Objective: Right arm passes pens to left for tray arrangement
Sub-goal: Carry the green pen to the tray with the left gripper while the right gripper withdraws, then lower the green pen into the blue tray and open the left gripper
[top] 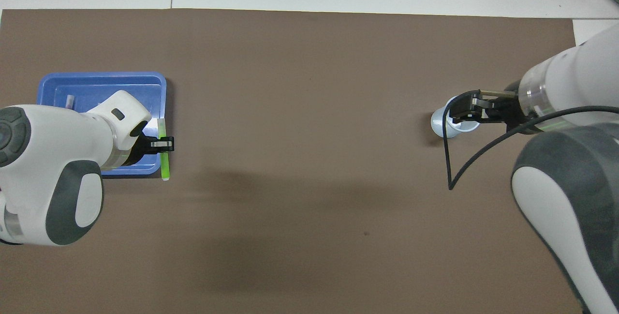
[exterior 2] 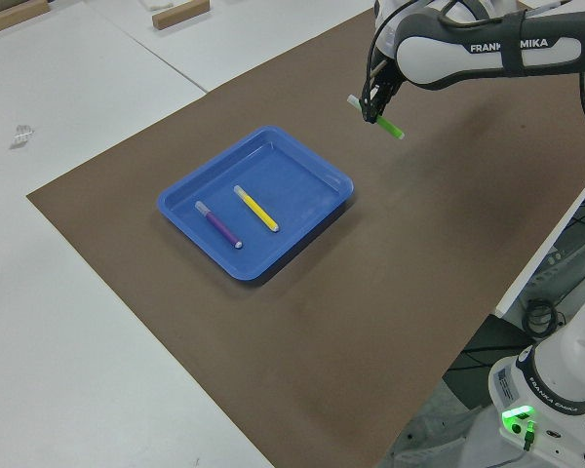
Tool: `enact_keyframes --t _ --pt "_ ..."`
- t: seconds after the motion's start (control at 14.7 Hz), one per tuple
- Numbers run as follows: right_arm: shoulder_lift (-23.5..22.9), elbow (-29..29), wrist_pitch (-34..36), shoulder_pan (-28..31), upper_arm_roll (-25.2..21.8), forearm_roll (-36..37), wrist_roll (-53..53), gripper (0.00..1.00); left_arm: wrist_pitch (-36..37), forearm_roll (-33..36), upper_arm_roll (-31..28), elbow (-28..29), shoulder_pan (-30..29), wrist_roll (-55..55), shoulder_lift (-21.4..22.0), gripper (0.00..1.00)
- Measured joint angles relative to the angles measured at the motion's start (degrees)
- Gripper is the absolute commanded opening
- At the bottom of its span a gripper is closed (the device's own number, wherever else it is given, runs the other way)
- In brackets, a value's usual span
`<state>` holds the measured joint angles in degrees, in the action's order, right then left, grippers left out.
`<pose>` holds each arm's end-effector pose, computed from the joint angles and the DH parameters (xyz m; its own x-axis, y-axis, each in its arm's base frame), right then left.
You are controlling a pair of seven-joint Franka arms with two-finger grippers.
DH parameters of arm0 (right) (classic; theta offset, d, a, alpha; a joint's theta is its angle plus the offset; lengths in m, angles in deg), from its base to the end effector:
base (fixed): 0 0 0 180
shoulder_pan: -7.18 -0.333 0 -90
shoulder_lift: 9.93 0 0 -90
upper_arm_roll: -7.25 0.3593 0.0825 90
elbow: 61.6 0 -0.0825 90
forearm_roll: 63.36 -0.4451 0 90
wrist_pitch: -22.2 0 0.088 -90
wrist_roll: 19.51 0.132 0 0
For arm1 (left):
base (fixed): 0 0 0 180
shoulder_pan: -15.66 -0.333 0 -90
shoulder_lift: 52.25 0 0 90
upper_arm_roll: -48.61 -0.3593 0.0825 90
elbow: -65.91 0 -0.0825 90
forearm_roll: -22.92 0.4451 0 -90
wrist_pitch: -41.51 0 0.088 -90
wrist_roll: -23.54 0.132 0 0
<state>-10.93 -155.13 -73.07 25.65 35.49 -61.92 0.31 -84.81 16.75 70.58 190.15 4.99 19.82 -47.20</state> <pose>0.6199 0.1013 0.6083 0.9848 -0.1724 0.0198 -0.1726 -0.9849 0.0107 0.5709 -0.1225 0.4294 0.9912 -0.0699 0.1127 -0.0778 -0.9946 0.0682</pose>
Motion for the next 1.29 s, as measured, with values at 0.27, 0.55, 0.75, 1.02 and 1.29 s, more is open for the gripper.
enact_keyframes --t 0.27,0.55,0.75,1.02,1.29 --pt "1.0 0.0 2.3 5.9 -0.2 0.0 -10.7 1.00 2.2 5.3 -0.1 -6.2 -3.3 5.4 -6.0 0.00" --pt "1.3 0.0 2.7 6.8 -1.2 0.0 -13.0 1.00 9.7 5.6 -0.1 -14.5 -4.0 5.4 -11.4 0.00" --pt "1.4 0.0 2.9 6.8 -2.2 0.0 -13.2 1.00 14.9 5.9 -0.2 -19.6 -5.5 5.5 -18.4 0.00" --pt "1.4 0.0 3.0 6.6 -2.4 0.0 -13.2 1.00 16.9 9.7 -0.3 -25.8 -5.9 5.6 -25.9 0.00" --pt "1.6 0.0 3.0 6.5 -2.1 0.0 -13.2 1.00 13.9 10.0 -0.2 -24.4 -6.3 5.6 -26.3 0.00"
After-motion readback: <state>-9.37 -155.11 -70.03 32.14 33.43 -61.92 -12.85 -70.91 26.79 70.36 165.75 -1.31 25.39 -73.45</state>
